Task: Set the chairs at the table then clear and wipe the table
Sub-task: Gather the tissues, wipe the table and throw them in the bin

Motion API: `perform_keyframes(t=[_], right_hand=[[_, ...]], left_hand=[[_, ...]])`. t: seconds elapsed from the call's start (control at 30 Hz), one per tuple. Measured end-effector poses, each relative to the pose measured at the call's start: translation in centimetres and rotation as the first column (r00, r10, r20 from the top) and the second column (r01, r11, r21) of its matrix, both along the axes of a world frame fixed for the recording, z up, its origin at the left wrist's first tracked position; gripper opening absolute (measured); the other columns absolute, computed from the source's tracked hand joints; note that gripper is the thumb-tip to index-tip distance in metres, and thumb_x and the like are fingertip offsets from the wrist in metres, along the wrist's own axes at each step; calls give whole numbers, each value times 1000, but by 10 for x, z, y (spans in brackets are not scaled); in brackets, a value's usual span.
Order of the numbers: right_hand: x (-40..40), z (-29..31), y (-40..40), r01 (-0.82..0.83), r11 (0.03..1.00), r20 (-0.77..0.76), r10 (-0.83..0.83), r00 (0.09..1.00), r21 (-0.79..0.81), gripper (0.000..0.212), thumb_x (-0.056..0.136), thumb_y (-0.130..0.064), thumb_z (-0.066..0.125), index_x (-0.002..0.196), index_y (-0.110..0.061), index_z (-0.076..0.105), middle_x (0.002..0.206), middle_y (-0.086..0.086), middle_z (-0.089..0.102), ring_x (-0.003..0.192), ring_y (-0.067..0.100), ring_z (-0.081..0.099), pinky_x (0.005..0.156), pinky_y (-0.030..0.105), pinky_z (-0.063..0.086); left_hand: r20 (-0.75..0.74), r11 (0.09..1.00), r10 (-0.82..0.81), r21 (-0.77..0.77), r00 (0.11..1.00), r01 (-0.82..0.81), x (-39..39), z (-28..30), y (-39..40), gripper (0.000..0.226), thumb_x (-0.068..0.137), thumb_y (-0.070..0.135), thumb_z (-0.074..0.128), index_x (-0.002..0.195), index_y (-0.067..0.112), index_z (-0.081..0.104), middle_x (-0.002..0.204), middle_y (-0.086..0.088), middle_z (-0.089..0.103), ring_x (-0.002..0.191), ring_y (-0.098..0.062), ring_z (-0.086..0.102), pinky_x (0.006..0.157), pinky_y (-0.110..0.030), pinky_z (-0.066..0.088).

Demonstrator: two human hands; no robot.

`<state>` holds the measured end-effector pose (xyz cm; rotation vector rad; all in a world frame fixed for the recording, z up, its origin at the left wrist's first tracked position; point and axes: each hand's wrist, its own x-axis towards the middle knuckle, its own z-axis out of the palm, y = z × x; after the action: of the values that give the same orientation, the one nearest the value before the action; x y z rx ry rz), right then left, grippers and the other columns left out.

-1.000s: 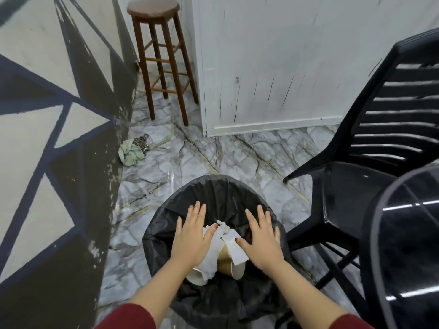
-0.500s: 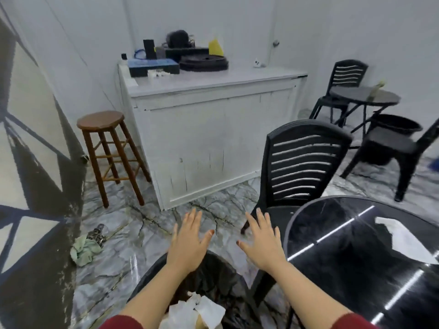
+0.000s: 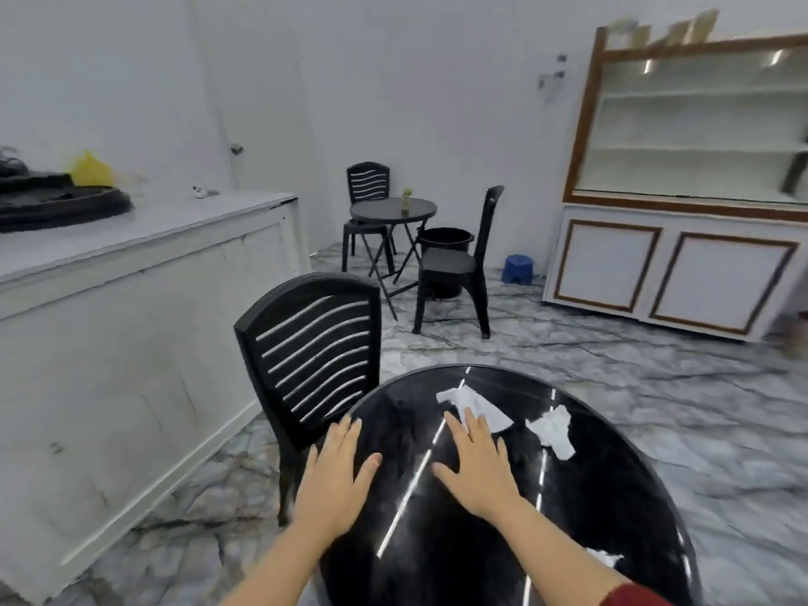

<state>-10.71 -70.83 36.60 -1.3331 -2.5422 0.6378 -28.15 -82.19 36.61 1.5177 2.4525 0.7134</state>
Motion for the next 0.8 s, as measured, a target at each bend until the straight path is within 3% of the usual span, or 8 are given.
perform_keyframes(t=[0.13, 0.23, 0.3, 0.37, 0.43, 0.53, 0.63, 0.8], right_hand=[[57, -10, 57, 135, 991, 34, -135, 990, -1, 75, 91, -46, 46, 148, -30, -1, 159, 2, -10, 145, 23, -12, 116, 49, 2], [89, -18, 88, 192, 981, 51, -190, 980, -31, 75, 90, -47, 47, 148, -31, 1, 159, 1, -9, 145, 22, -12, 116, 49, 1], [105, -23, 106, 209, 977, 65, -206, 976, -44, 75, 90, -47, 47, 148, -31, 1, 158, 1, -10, 145, 23, -12, 116, 49, 0], [115, -28, 121, 226, 973, 74, -222, 972, -47, 74, 90, -48, 47, 148, -31, 4, 159, 0, -8, 145, 24, -10, 116, 50, 2], [121, -33, 130, 243, 968, 77, -238, 968, -60, 73, 90, -47, 48, 147, -32, 5, 159, 1, -6, 145, 25, -8, 116, 50, 3], [124, -43, 140, 266, 960, 81, -259, 962, -84, 74, 90, -46, 48, 147, -32, 3, 159, 3, -5, 145, 25, -8, 116, 49, 2], [123, -53, 151, 292, 952, 107, -282, 953, -95, 75, 90, -46, 48, 147, -29, 3, 159, 4, -4, 145, 25, -8, 116, 48, 3], [114, -69, 172, 344, 930, 120, -330, 936, -130, 74, 89, -45, 48, 147, -28, 6, 159, 4, -3, 145, 25, -8, 116, 49, 4]], left_hand=[[61, 994, -101, -26, 993, 103, 38, -9, 64, 68, 92, 58, 28, 148, 22, 12, 158, 6, 6, 145, -11, 1, 118, -37, 4], [100, 984, -154, -71, 983, 162, 62, -23, 96, 112, 59, 90, -4, 148, 24, 10, 157, 9, 3, 144, -10, -1, 117, -37, 3], [111, 981, -165, -89, 980, 175, 75, -30, 116, 95, 73, 82, 9, 148, 23, 10, 158, 8, 3, 145, -11, -1, 117, -37, 3], [102, 975, -192, -90, 976, 201, 85, -34, 133, 64, 94, 54, 28, 148, 23, 12, 158, 7, 6, 145, -12, 0, 117, -37, 3], [92, 974, -215, -57, 972, 221, 89, -40, 146, 56, 97, 43, 33, 147, 24, 17, 157, 8, 11, 144, -11, 4, 116, -35, 3], [112, 967, -244, -44, 963, 250, 90, -48, 166, 56, 95, 46, 33, 146, 25, 22, 156, 8, 18, 144, -9, 9, 116, -32, 1], [102, 958, -273, -57, 957, 280, 86, -58, 187, 77, 79, 64, 13, 145, 26, 22, 156, 8, 18, 144, -9, 10, 116, -33, 2], [55, 942, -325, -62, 944, 329, 73, -72, 226, 80, 76, 62, 8, 145, 25, 25, 156, 7, 17, 144, -11, 10, 117, -39, 7]])
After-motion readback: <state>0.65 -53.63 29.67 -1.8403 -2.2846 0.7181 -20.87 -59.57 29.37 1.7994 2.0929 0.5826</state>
